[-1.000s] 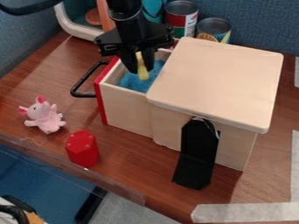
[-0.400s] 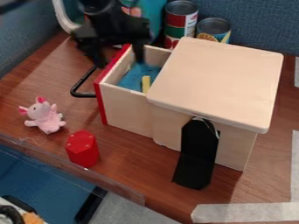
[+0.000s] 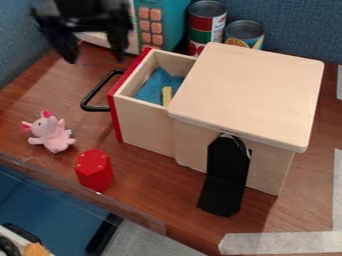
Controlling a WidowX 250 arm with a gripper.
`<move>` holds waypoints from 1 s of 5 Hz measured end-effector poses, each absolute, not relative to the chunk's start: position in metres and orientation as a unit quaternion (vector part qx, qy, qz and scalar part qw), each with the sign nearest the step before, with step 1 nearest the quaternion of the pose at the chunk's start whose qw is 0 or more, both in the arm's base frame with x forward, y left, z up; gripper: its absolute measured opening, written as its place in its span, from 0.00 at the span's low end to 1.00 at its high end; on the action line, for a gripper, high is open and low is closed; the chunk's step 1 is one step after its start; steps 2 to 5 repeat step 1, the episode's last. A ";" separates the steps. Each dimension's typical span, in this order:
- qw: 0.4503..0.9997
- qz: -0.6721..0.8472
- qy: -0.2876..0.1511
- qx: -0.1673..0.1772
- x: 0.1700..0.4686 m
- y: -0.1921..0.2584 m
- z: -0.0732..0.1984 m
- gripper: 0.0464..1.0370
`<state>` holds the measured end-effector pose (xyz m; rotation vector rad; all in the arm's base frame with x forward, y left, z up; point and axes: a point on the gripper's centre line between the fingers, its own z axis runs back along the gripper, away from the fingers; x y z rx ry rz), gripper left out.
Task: Grab the yellow object and put it inside the drawer
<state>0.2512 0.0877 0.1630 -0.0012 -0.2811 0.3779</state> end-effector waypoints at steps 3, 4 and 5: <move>0.984 0.154 -0.084 -0.019 0.237 0.084 0.167 0.96; 0.984 0.154 -0.084 -0.019 0.237 0.084 0.167 0.96; 0.984 0.154 -0.084 -0.019 0.237 0.084 0.167 0.96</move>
